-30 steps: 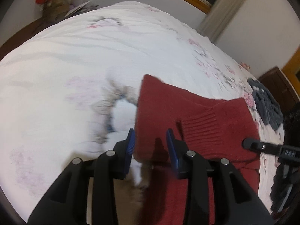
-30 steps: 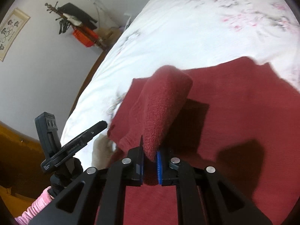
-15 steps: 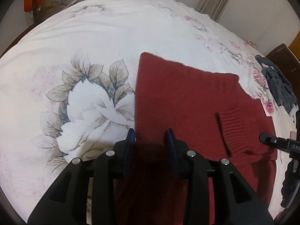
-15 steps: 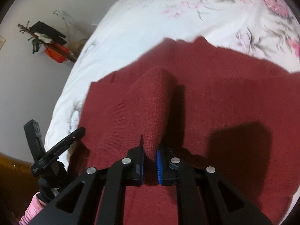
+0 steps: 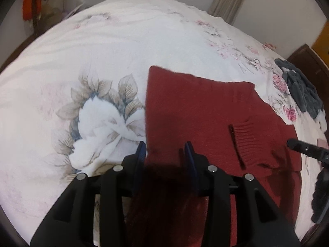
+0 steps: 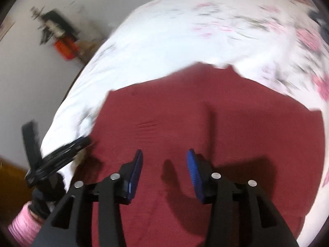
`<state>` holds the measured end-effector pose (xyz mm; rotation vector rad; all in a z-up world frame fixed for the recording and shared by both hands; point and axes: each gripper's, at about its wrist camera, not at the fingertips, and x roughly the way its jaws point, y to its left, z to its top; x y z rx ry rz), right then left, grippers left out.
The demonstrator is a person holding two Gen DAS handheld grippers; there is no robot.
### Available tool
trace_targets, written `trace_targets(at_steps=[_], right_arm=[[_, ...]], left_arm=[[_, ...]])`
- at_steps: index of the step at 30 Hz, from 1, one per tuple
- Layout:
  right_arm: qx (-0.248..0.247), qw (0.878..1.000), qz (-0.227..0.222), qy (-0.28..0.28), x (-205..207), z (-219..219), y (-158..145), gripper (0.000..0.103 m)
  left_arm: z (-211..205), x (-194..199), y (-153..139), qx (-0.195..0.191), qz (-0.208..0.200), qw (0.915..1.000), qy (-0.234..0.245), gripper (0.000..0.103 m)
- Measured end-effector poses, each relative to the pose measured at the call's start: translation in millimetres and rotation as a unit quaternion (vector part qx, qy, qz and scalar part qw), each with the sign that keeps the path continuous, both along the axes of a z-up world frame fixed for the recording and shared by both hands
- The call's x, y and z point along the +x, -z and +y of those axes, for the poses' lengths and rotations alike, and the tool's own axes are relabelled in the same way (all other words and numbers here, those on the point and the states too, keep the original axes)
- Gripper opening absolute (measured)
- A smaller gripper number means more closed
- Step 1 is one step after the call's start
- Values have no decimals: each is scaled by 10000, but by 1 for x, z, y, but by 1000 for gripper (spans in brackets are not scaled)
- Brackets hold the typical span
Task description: Fold small clothes
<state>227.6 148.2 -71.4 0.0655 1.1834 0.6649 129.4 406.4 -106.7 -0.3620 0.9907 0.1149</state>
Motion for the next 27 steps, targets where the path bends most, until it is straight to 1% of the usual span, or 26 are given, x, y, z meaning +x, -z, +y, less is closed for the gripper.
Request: trace_targets(at_steps=[2,5,6,8,10,11,12,13,15,16,18,22,25,27], right_arm=[[-215,9987,-52,-457,-10,28,0,49],[-636,9935,-202,-921,-22,58,10,55],[-770,9915,-239,-1024,-25,68,15,59],[-913,9891,-226,-1134,-27,80,24,62],[-1182,9862,-280,-1125,-26,87,35,62],[-1299,9849,-321,-1099,-26,88,39,60],[-1351,9845,-327,-1073,-23,88,42,53],[-1329,9849,-323,-1062,-21,87,44,49],[-1246,9865,-347,-1008,-18,82,43,29],[-1181,9877,-343,-962,-16,77,40,26],[-862,9927,-282,-800,-12,62,33,8],[-148,9995,-27,-286,-3,22,19,8],[299,9995,33,129,1,-14,8,8],[509,9979,47,397,4,-35,1,8]], left_arm=[[-5,3,-2,-3,-3,10000,35,41],[-13,10,-1,7,-25,10000,81,42],[-15,12,0,15,-22,9999,108,42],[-19,17,5,40,39,9999,148,42],[-21,23,12,38,120,9998,168,42],[-21,24,14,24,141,9998,160,42],[-21,25,16,7,157,9998,142,42],[-21,26,19,-19,170,9998,122,42],[-21,27,22,-9,190,9998,115,42],[-23,27,23,10,190,9997,124,42],[-24,27,24,57,173,9997,164,42],[-22,26,26,3,161,9997,156,42],[-21,26,26,-47,183,9998,115,42],[-21,26,27,-52,192,9998,99,42]])
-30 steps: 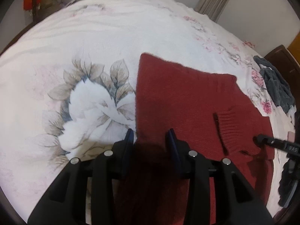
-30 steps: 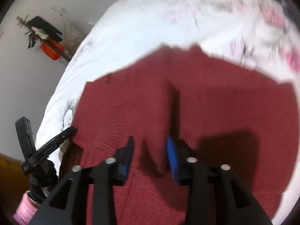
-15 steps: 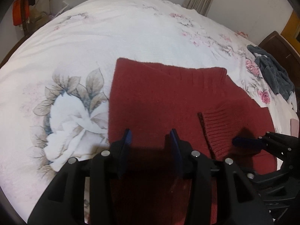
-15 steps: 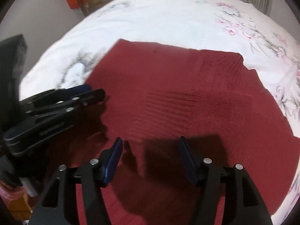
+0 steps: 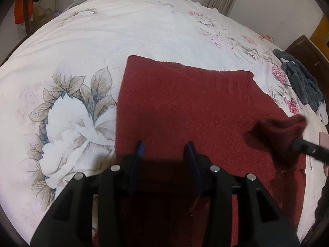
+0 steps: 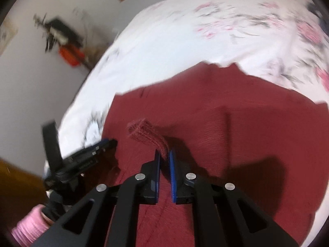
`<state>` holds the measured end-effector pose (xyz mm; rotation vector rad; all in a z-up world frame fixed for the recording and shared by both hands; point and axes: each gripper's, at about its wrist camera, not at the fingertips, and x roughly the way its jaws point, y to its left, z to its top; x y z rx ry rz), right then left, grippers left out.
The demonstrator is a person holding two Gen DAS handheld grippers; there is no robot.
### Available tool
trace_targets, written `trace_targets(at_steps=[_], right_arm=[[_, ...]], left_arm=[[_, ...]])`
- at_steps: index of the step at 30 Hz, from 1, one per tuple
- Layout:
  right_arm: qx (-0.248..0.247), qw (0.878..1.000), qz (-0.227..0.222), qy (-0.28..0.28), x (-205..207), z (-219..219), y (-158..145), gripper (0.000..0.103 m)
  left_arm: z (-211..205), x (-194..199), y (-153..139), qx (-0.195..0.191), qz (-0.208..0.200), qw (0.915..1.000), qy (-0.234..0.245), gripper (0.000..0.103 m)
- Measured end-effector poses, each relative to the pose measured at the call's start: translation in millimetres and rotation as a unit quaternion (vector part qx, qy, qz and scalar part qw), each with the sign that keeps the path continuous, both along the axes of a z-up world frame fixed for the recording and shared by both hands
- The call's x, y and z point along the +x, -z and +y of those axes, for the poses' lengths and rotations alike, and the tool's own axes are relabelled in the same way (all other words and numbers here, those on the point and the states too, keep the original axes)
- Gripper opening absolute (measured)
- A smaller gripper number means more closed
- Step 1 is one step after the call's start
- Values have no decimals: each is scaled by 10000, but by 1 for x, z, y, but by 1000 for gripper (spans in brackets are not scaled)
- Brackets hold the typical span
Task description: Fold small clothes
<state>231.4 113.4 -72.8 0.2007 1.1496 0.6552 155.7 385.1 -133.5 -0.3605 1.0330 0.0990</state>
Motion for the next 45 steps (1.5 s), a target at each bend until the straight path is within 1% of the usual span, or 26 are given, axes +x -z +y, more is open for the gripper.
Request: trace_targets(at_steps=[4,7,12,16,17,20,21,22,23,24,26,28,29,30,32,34,36,39,43,44,45], right_arm=[[206,9978,-129,613,4,-49,-12,8],[236,9951,-105,958,7,-81,-11,8],[144,9912,119,1308,6,-122,6,8],[141,9887,532,1397,-1,-145,29,10],[140,9880,607,1414,-3,-149,34,13],[208,9857,692,1525,-10,-167,42,17],[254,9845,695,1590,-10,-173,42,24],[321,9830,711,1661,-8,-181,41,30],[359,9822,741,1687,-6,-185,42,40],[387,9816,802,1687,-3,-187,43,42],[449,9801,954,1684,4,-187,48,42],[524,9791,1031,1675,10,-184,51,39],[528,9789,1057,1669,11,-182,52,31],[547,9789,1079,1647,12,-179,53,21],[515,9809,1057,1546,11,-176,53,12],[235,9842,923,1492,7,-172,51,11],[45,9847,903,1493,3,-172,52,10],[-43,9827,1021,1548,-1,-173,61,10],[-239,9839,932,1507,-4,-168,64,10],[-224,9845,878,1504,-4,-168,61,12],[-158,9853,796,1506,-7,-170,56,19]], left_arm=[[-2,0,1,53,-4,10000,3,42],[-3,1,1,97,-7,10000,15,42],[-5,0,2,127,-24,9999,26,42],[-4,0,2,128,-15,9999,50,42],[-3,1,1,106,-2,9999,50,42],[3,-1,-7,-68,1,10000,-35,42],[5,-3,-13,-128,-42,9999,-97,43],[5,-6,-19,-129,-115,9998,-111,44],[3,-7,-23,-90,-185,9998,-82,45],[-1,-8,-29,12,-254,9997,-6,46],[-10,-7,-31,114,-289,9994,127,46],[-22,-4,-29,129,-248,9992,302,47],[-27,-3,-26,132,-202,9990,370,48],[-31,-1,-22,145,-157,9989,411,48],[-34,0,-15,169,-78,9989,429,48],[-34,3,-5,189,39,9988,452,48],[-32,3,0,181,41,9986,486,50],[-29,3,2,51,62,9989,466,50],[-24,7,3,-186,152,9991,350,49],[-23,6,1,-213,177,9991,329,48],[-23,4,-2,-234,203,9991,296,48]])
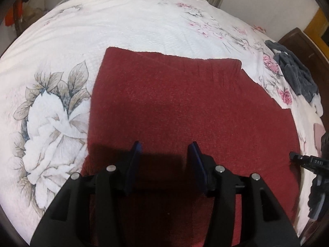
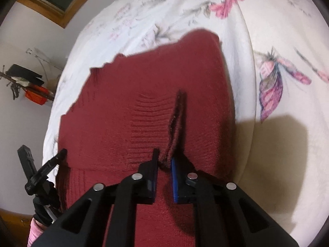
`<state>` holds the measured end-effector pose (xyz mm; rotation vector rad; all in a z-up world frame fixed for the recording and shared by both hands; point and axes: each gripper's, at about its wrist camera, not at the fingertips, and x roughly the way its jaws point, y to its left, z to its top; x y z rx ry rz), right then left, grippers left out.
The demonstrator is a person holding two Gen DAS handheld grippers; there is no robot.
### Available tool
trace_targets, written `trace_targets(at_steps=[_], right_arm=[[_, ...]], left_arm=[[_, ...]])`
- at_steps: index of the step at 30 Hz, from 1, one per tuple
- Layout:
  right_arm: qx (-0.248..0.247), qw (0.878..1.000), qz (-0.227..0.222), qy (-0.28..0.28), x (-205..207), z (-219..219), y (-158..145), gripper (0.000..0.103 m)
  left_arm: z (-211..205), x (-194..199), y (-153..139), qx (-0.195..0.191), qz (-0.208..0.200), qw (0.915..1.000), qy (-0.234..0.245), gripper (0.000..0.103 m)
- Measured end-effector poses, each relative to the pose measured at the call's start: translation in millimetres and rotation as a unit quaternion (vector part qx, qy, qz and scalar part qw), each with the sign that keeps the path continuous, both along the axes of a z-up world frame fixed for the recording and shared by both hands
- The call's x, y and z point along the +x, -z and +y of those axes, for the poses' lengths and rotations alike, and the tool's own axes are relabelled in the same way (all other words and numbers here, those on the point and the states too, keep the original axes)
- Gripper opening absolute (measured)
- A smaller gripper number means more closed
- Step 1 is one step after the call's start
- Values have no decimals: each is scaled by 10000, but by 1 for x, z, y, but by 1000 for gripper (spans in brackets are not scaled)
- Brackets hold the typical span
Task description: Fold small clothes
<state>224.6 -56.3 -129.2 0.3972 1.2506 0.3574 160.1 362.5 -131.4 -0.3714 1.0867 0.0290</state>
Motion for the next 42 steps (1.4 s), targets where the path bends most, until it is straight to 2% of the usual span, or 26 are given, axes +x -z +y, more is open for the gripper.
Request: trace_targets(at_steps=[3,5,8,10,12,14,18,23,30,33,36,38,40,42], right_arm=[[118,9996,-255,-16,-20,-10,-22,26],[143,9990,-407,-84,-46,-20,-38,29],[89,9983,-479,-305,-97,-33,-53,38],[32,9978,-419,-522,-139,-43,-57,40],[-36,9971,-367,-660,-174,-49,-58,48],[-61,9970,-292,-718,-215,-60,-57,50],[85,9977,-154,-658,-262,-72,-47,52],[179,9987,120,-459,-286,-80,-25,52],[285,9980,415,-390,-296,-82,-3,52],[534,9966,508,-381,-302,-83,6,52],[693,9949,586,-445,-306,-75,12,51],[841,9926,646,-582,-309,-64,16,50],[977,9907,636,-697,-311,-55,15,50],[1045,9898,610,-747,-312,-50,14,50]], left_arm=[[1,-19,-17,-125,-46,9999,-30,49],[2,-46,-30,-85,-92,9999,23,53],[8,-100,-41,14,6,9999,128,57],[15,-140,-47,169,149,9996,194,59],[23,-175,-52,294,231,9992,173,62],[33,-211,-54,266,358,9989,158,65],[36,-260,-48,210,565,9978,287,65],[36,-282,-35,-127,668,9975,177,66],[28,-290,-6,-174,961,9949,236,67],[25,-292,-5,-100,935,9952,267,67],[23,-291,-6,-232,940,9948,321,66],[19,-292,-7,-409,935,9939,407,63],[15,-293,-7,-606,946,9924,492,55],[14,-296,-6,-680,933,9920,514,53]])
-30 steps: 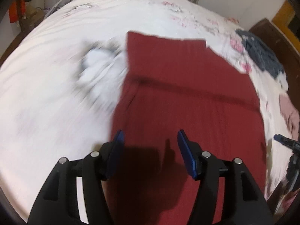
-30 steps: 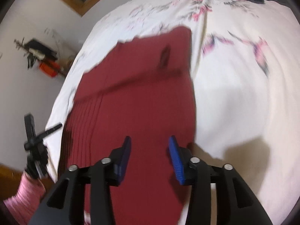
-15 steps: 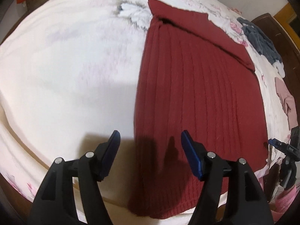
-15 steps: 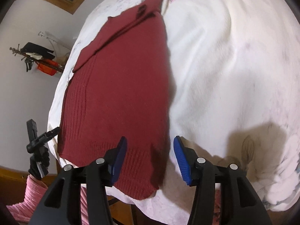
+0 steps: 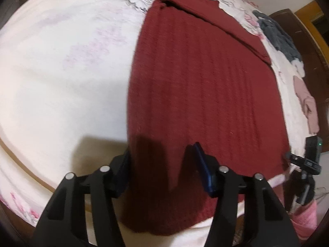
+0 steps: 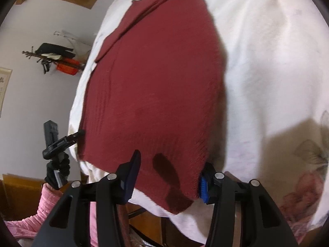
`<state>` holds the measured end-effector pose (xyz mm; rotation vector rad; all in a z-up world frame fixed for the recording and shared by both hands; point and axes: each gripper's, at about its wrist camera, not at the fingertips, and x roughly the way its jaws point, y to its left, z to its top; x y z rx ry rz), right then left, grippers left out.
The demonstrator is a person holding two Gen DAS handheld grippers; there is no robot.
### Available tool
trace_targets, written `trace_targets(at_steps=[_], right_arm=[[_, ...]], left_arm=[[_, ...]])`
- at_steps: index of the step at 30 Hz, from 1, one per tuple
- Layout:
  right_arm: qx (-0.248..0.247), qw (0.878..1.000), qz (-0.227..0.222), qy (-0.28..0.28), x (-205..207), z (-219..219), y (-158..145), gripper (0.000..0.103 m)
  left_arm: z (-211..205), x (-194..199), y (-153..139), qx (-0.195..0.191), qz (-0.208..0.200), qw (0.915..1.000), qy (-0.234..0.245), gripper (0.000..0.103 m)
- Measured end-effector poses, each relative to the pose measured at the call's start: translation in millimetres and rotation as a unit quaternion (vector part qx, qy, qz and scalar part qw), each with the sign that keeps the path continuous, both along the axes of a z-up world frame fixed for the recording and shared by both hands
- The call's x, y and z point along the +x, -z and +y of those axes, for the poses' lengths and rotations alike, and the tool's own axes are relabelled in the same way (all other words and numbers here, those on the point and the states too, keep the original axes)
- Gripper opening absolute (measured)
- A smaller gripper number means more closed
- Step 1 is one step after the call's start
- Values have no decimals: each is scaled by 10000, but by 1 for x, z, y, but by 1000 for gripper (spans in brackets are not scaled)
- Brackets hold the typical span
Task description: Fold small clothes
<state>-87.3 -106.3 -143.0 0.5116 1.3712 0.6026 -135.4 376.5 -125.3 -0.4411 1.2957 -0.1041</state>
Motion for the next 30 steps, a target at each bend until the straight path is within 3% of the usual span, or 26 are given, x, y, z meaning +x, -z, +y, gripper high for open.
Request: trace_targets(at_steps=[4,8,13,15,17,19,30], right_arm=[[22,10000,41,24,1,-1,1,50],[9,10000,19,56,-1,-1,0,43],[89,9998,-40,169,1,-5,0,24],[74,9998,-43,177,1,-6,1,16],[48,9998,-67,192,1,-7,1,10],[110,9996,-95,231,2,-9,-3,8],[592,9965,-548,197,24,-2,-45,7]], left_arm=[[3,-4,4,-118,9,9999,-65,51],[0,-5,2,-127,16,9999,-48,49],[-6,-8,1,191,108,9997,142,29],[-7,-10,-1,221,107,9995,199,26],[-8,-12,-1,163,142,9995,244,15],[-8,-15,-2,144,121,9996,231,8],[-3,-11,-42,-442,-449,9979,132,6]])
